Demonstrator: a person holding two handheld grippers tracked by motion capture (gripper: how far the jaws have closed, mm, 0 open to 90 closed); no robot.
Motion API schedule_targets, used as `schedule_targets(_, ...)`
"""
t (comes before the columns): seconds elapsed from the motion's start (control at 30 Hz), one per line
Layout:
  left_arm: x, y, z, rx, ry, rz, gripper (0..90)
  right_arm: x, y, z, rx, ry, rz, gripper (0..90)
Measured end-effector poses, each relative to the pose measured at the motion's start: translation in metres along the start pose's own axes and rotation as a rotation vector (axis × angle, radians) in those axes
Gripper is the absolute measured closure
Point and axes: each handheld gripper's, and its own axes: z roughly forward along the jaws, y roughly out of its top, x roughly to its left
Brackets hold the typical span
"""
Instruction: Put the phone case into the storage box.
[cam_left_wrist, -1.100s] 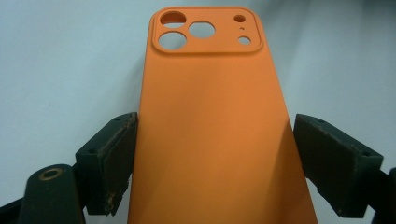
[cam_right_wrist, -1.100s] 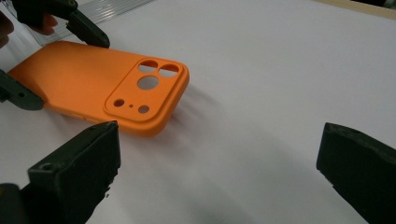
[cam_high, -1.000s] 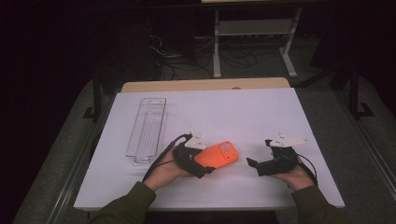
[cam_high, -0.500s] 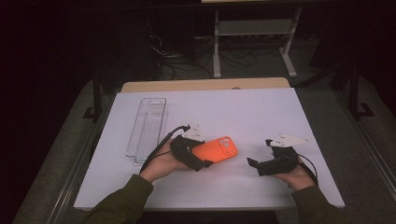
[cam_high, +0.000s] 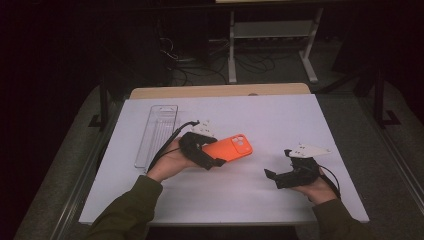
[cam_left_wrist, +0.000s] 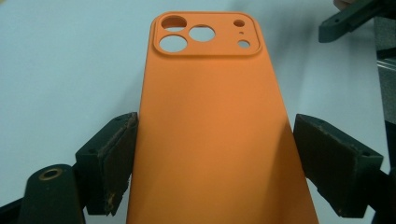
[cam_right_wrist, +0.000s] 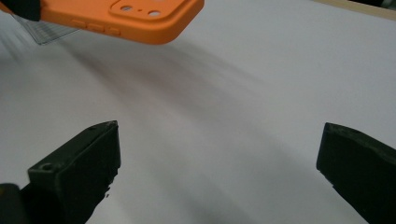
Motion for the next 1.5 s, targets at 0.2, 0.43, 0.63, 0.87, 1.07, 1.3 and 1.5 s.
schedule_targets(0.2, 0.009, 0.003, 0.000, 0.006, 0.007, -0.017, 16.4, 0.001, 0.000, 0.000, 0.003, 0.007, 0.010, 0.0)
schedule_targets(0.43, 0.014, 0.002, 0.000, -0.007, 0.006, -0.034, 16.4, 0.001, 0.000, 0.002, 0.003, 0.007, 0.005, 0.0)
schedule_targets(0.63, 0.014, 0.001, 0.002, 0.002, 0.002, -0.035, 16.4, 0.003, 0.002, 0.007, 0.011, 0.012, 0.010, 0.0)
schedule_targets(0.87, 0.013, 0.001, 0.005, 0.006, -0.007, -0.029, 16.4, 0.004, 0.004, 0.011, 0.024, 0.010, 0.014, 0.0)
schedule_targets(1.07, 0.012, 0.001, 0.006, 0.003, -0.014, -0.035, 16.4, 0.003, 0.008, 0.015, 0.012, 0.010, 0.053, 0.0)
schedule_targets(1.3, 0.012, 0.001, 0.005, -0.001, -0.021, -0.038, 16.4, 0.005, 0.012, 0.021, 0.006, 0.010, 0.050, 0.0)
schedule_targets(1.5, 0.013, 0.001, 0.003, -0.012, -0.018, -0.039, 16.5, 0.006, 0.015, 0.025, 0.006, 0.009, 0.044, 0.0)
